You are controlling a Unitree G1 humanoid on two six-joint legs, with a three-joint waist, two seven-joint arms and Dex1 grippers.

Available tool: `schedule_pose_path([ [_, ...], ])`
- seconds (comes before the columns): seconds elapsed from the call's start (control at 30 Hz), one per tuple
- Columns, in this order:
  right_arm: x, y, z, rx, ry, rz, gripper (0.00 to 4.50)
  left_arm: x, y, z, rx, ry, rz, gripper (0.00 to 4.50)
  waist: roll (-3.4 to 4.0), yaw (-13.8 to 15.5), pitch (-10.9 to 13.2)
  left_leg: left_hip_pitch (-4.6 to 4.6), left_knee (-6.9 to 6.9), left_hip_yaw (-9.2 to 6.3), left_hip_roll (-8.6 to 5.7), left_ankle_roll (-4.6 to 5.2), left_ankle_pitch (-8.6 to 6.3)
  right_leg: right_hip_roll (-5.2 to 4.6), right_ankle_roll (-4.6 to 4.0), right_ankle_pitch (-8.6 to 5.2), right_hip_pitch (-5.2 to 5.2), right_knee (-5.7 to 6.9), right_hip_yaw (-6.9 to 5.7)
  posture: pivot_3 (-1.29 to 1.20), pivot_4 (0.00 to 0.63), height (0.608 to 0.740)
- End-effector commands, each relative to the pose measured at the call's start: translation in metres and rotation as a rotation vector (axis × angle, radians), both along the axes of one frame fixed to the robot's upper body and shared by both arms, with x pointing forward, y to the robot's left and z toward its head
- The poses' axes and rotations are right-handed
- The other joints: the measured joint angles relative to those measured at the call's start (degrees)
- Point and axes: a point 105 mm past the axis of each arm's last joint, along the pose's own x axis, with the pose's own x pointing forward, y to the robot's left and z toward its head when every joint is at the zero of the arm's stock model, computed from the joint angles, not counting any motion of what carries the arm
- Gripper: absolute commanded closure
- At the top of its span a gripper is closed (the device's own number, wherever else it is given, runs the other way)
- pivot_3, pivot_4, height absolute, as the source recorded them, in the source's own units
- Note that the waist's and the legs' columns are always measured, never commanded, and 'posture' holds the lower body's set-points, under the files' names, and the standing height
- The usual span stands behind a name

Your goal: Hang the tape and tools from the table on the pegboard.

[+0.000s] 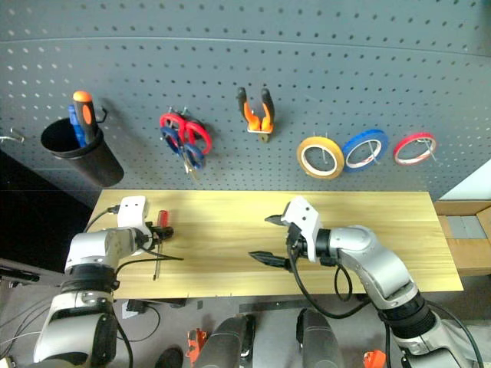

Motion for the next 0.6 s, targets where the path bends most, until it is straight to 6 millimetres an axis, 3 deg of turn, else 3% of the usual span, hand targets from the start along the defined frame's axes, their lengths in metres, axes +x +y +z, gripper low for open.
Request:
schedule_pose_path([
  [0.03, -0.004, -0.001, 0.010, 0.014, -0.041, 0.005, 0.00, 0.000, 0.006, 0.004, 0.011, -0.010, 0.009, 2.76, 0.00, 0.0, 0.0, 0.00, 0.00, 0.00, 0.00, 0.00, 0.00, 0.00, 0.00, 0.00, 0.00, 0.00, 0.00, 0.00, 0.322, 0.740],
  [0.13, -0.003, 0.000, 0.010, 0.015, -0.042, 0.004, 0.00, 0.001, 0.009, 0.005, 0.016, -0.020, 0.026, 3.72, 0.00, 0.0, 0.0, 0.00, 0.00, 0.00, 0.00, 0.01, 0.00, 0.00, 0.00, 0.00, 0.00, 0.01, 0.01, 0.00, 0.320, 0.740],
  [0.3, -0.003, 0.001, 0.014, 0.030, -0.044, 0.011, 0.00, -0.009, 0.009, 0.023, 0.047, -0.070, 0.009, 3.72, -0.03, -0.3, 0.0, -0.01, 0.00, 0.00, 0.00, 0.01, -0.01, 0.00, 0.00, 0.00, 0.00, 0.00, 0.01, 0.00, 0.317, 0.740],
  [0.37, -0.007, 0.002, 0.021, 0.067, -0.031, 0.044, 0.00, -0.024, 0.008, 0.039, 0.199, -0.086, -0.068, 3.72, -0.08, -0.6, 0.1, -0.08, -0.01, 0.01, 0.01, 0.00, 0.00, -0.01, 0.00, 0.00, -0.08, -0.02, 0.06, 0.00, 0.314, 0.740],
  [0.43, -0.015, 0.003, 0.033, 0.131, -0.011, 0.096, 0.00, -0.038, -0.001, 0.057, 0.262, -0.110, -0.125, 3.72, -0.07, -0.9, 0.1, -0.19, -0.03, -0.01, 0.06, 0.00, 0.00, 0.00, 0.00, 0.00, -0.16, -0.06, 0.05, 0.01, 0.313, 0.740],
  [0.53, -0.014, 0.002, 0.058, 0.241, -0.030, 0.104, 0.00, -0.058, -0.028, 0.092, 0.221, -0.208, -0.189, 3.72, -0.02, -0.6, 0.2, -0.27, -0.04, -0.10, 0.06, 0.01, -0.01, 0.00, -0.02, -0.01, -0.15, -0.13, 0.00, 0.03, 0.315, 0.740],
  [0.6, -0.015, 0.001, 0.071, 0.288, -0.050, 0.119, 0.00, -0.072, -0.041, 0.105, 0.234, -0.257, -0.236, 3.72, 0.00, -0.2, 0.2, -0.28, -0.01, -0.11, 0.04, 0.18, -0.11, -0.02, -0.02, 0.00, -0.12, -0.13, 0.00, 0.03, 0.314, 0.740],
])
